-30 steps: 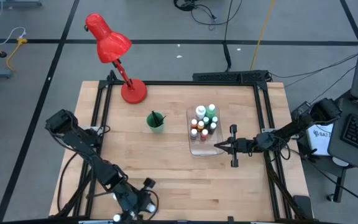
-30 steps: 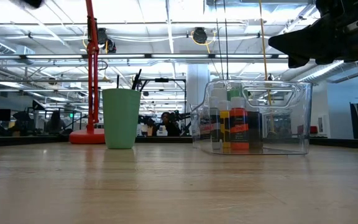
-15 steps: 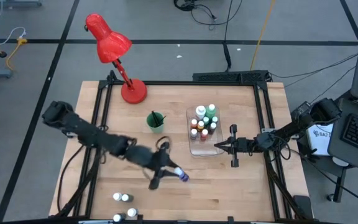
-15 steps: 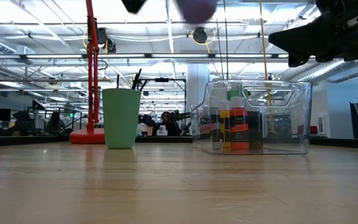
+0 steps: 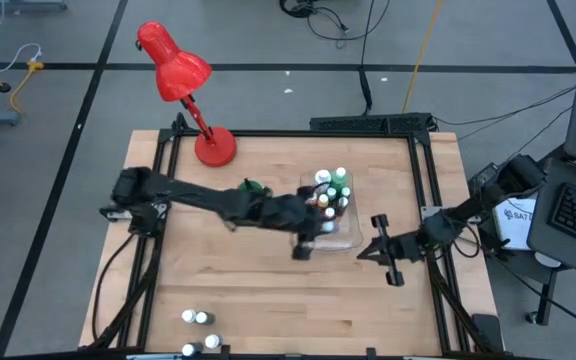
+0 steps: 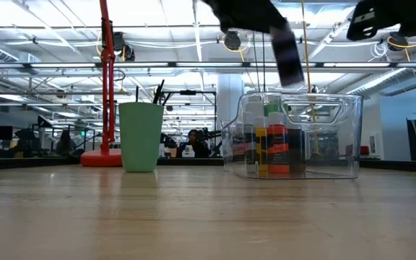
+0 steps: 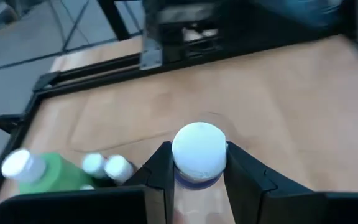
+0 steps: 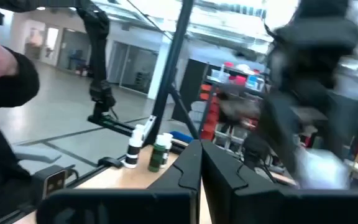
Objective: Pick & Place Paint Supplies
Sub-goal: Put the small purple paint bottle into the transparent bin
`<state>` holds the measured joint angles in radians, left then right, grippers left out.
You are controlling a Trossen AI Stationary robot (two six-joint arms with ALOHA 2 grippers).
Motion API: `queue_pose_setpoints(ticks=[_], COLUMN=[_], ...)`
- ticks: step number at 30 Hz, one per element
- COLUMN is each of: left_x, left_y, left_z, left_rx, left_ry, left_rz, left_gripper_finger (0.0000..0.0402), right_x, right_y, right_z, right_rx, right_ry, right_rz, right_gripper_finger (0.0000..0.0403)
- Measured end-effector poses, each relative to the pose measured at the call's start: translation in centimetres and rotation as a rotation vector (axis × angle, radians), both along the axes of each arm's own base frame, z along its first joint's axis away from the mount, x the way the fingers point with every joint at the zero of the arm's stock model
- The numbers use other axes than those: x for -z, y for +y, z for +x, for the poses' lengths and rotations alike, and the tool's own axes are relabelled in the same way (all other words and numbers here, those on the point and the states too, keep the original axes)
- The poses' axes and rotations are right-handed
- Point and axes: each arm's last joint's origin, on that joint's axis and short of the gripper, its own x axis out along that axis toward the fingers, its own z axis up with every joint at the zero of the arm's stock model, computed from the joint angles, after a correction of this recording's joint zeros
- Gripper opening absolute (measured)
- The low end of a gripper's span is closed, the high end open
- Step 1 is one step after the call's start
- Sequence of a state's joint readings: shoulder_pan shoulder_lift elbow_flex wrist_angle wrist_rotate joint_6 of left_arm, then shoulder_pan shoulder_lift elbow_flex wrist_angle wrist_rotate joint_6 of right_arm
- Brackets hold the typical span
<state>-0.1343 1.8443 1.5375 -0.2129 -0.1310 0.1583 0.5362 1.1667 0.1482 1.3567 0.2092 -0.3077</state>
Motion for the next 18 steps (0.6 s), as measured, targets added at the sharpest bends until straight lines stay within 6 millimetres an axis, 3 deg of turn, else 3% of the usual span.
queue_pose_setpoints(ticks=[9, 18], left_x=[4.5, 7.3], left_y=[4.5, 7.3], left_z=[5.2, 6.6], left_rx=[-0.064, -0.153], left_ry=[0.041, 0.085], left_rz=[0.020, -0.083], left_gripper_finger=[0.0092, 0.0092], right_x=[0.0, 0.1], right_y=[0.6, 0.6], right_z=[-0.4, -0.3], right_rx=[-0.027, -0.024], right_ry=[-0.020, -0.008], right_rz=[-0.042, -0.048], right_gripper_finger=[0.0004, 0.0004])
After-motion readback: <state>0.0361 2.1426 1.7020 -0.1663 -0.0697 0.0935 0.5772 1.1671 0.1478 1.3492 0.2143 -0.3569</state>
